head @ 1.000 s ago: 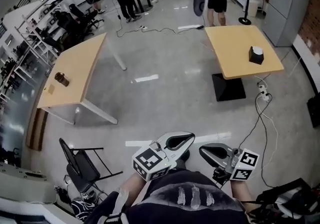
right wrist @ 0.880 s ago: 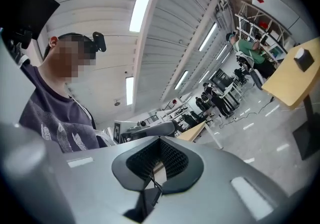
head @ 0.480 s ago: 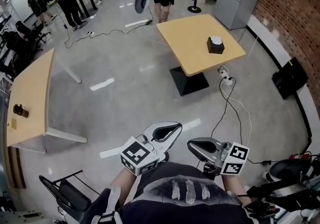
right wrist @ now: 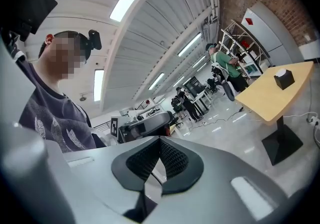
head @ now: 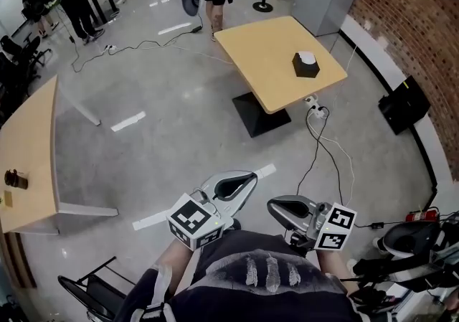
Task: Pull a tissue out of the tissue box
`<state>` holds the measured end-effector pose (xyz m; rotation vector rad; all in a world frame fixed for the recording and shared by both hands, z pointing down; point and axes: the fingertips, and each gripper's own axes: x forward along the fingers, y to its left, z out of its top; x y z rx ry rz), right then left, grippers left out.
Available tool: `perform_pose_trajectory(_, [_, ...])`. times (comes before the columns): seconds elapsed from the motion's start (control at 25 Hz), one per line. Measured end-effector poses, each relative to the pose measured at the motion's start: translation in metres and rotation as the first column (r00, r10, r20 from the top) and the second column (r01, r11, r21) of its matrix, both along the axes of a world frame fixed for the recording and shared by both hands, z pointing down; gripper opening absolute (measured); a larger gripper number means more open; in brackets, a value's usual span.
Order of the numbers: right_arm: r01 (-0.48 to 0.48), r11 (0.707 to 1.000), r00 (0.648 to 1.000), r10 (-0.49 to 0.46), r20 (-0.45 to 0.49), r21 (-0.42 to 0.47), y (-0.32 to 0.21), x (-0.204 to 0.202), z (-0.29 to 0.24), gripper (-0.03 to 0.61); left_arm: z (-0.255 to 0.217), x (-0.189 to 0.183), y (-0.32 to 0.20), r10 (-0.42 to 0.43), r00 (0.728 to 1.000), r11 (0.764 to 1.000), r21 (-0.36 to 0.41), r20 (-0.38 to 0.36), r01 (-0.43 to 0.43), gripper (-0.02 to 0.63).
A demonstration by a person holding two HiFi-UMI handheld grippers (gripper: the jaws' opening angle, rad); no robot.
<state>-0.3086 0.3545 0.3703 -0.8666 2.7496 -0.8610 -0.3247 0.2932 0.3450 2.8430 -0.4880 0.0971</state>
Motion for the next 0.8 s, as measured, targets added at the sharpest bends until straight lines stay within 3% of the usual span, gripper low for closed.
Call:
perform_pose_trajectory(0.24, [0.026,1.000,0.998,-0.026,-0.055,-0.003,-0.021,-0.029,0.006,-0.001,0.006,-0.032,-0.023,-0.025,0.999,1.000,-0.011,-0.026,0.025,0.005])
perform_pose_trajectory(0.48, [0.026,1.000,0.998,-0.027,-0.051,-0.009,-0.027,-0.037,0.001,-0.001,0.003,-0.032,-0.023,-0.008,0.999,1.000,-0.026,-0.039,0.007,0.003])
perform_pose_trajectory(0.8, [0.077,0.997,0.995,-0.077,-0.063,0.008,-0.031,-0.049,0.003,0.000,0.001,-0.045,-0.030,-0.052,0.998,0.998,-0.022,-0.037,0.051,0.005])
